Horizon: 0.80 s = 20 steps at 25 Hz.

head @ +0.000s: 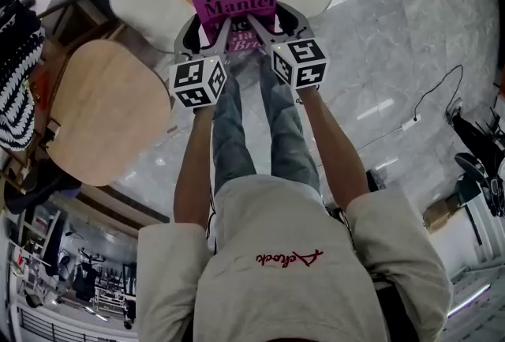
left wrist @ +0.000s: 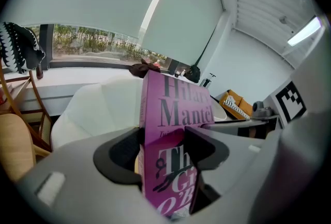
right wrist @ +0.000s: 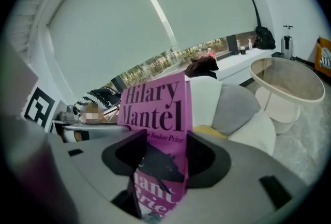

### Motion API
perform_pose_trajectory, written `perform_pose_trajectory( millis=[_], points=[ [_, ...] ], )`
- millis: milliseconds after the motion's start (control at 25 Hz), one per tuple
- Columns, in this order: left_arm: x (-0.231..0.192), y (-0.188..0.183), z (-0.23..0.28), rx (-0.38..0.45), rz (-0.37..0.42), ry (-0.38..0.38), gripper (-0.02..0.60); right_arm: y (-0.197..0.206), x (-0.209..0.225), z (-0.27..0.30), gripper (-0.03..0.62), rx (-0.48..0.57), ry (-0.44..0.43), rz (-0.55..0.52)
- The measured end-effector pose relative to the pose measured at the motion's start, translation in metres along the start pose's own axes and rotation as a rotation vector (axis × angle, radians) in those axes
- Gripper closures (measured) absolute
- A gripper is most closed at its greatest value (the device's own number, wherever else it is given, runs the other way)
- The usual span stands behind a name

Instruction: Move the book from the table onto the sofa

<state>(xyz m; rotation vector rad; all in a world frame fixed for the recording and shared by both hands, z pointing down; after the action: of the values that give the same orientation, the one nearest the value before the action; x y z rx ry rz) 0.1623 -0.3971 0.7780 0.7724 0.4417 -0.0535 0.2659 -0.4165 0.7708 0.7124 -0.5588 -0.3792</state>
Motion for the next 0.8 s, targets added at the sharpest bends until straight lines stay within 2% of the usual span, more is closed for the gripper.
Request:
perform_pose_trajectory(
  millis=[280,800],
  points=[
    [-0.022,0.023,0.026,-0.008,-0.011,-0.013,0.313,0.025,0.011,0.031,0.35,-0.007,0.0,0.004],
    [-0.087,0.081,0.096,-0.044,-0.067,-0.029,0.313,0.085,0.04,0.119,0.35,-0.059,-0.007,-0.007]
  ],
)
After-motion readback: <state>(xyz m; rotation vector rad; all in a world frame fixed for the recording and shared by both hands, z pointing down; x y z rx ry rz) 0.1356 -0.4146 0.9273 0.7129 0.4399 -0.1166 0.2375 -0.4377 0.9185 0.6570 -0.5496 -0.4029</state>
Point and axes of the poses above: the fingertips, and each gripper's own axes: z forward along the fingers, x to its right, y out of its underside, the point moved 1 cm from there along -z, backward along the fingers, and after that the axes turned 3 degrees about -z, right-handed, at the moved point
